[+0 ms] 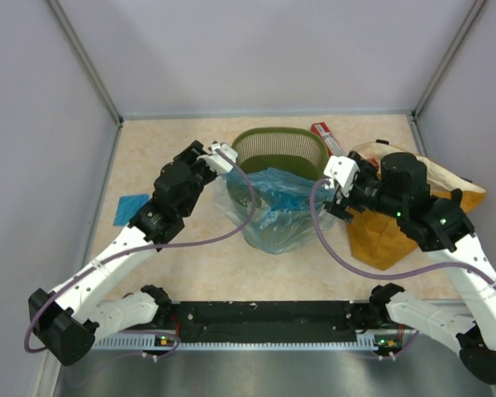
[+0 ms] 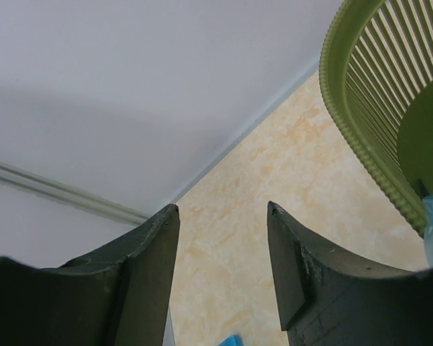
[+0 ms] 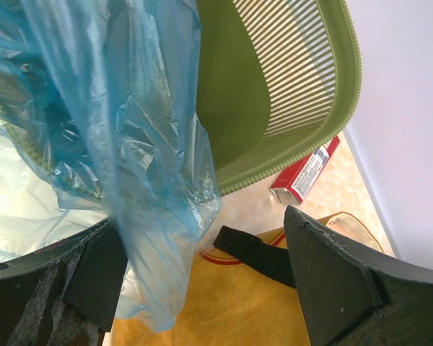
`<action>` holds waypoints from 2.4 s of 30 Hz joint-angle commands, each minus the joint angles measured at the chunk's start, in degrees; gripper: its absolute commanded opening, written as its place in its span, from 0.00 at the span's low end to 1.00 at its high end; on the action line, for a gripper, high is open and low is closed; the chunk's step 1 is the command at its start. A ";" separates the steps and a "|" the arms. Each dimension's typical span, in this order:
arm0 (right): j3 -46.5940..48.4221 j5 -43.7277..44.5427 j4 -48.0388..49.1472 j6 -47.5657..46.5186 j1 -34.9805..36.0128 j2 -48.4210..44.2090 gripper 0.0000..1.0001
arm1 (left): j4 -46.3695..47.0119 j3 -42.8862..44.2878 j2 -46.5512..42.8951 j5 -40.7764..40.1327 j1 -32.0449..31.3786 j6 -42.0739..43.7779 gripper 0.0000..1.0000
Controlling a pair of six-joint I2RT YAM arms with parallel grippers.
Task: Put the trash bags into the trash bin
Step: Place the trash bag in the trash bin.
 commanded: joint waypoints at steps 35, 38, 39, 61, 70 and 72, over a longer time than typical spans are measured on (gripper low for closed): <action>7.55 -0.12 1.16 3.17 -0.50 4.06 0.88 | -51.03 29.25 0.60 45.54 2.23 3.82 0.66; 7.38 -0.29 1.08 3.26 -0.50 4.33 0.88 | -49.71 29.07 1.48 45.89 2.24 5.05 0.66; 7.29 -0.30 1.08 3.35 -0.50 4.33 0.88 | -49.71 29.16 2.01 46.06 2.24 5.49 0.65; 6.32 -0.03 0.90 3.08 -0.50 4.59 0.87 | -45.05 31.09 6.05 42.11 2.32 7.34 0.32; 6.32 1.11 0.90 3.00 -0.50 4.59 0.87 | -43.82 31.62 6.58 41.50 2.32 7.16 0.00; 6.32 2.07 0.90 3.08 -0.50 4.59 0.86 | -43.21 31.97 6.67 40.97 2.32 6.99 0.00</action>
